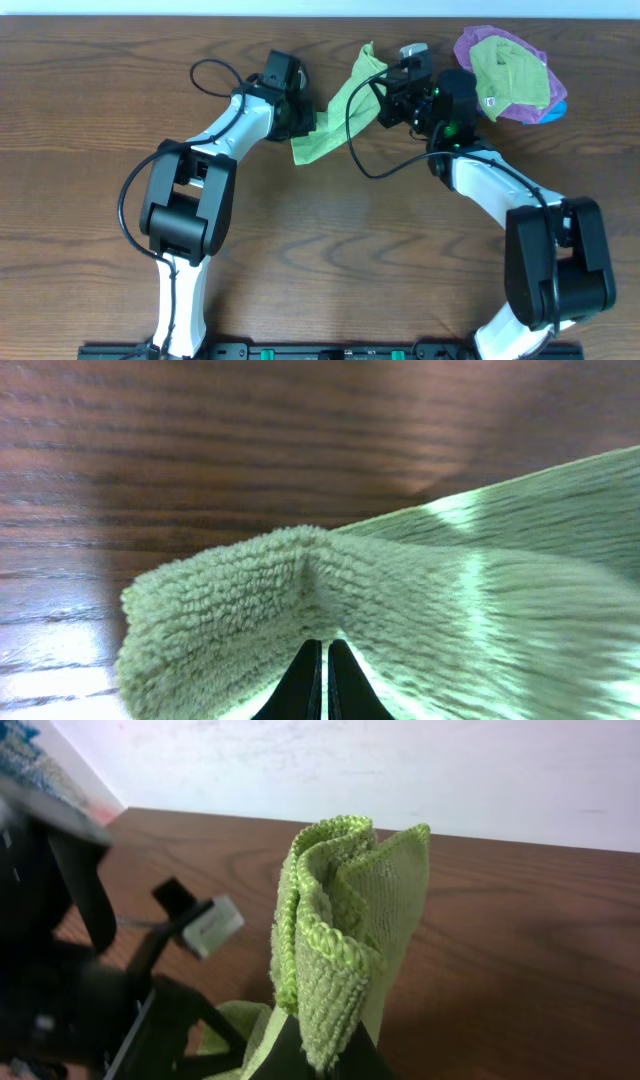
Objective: Fold the cloth
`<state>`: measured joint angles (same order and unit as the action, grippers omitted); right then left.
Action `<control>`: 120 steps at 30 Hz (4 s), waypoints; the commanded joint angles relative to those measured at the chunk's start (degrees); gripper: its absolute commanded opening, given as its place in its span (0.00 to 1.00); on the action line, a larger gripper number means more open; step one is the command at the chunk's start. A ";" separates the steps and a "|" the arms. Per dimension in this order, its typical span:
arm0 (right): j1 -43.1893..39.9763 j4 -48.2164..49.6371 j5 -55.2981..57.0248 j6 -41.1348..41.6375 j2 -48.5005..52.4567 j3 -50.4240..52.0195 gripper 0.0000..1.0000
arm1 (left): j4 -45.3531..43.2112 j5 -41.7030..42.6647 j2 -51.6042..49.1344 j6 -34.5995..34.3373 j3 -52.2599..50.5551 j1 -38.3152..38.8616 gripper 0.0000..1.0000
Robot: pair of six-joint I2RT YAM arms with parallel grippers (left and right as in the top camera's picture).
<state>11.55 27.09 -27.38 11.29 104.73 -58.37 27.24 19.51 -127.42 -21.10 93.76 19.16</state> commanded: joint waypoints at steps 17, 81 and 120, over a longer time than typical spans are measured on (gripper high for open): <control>7.39 -8.83 5.86 -12.37 -0.57 -0.68 0.01 | 9.86 -0.02 -1.03 2.51 15.43 -0.94 0.06; 4.00 -16.90 28.65 -11.10 -6.58 -0.68 0.01 | 13.20 16.76 -11.87 -6.43 26.75 4.20 0.06; 3.87 -23.30 20.90 -11.39 -6.58 -0.68 0.01 | 15.82 17.94 -11.72 -4.33 26.73 2.10 0.06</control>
<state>15.70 4.12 -3.62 -0.60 98.50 -58.46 42.70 35.83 -138.45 -27.94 120.57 22.39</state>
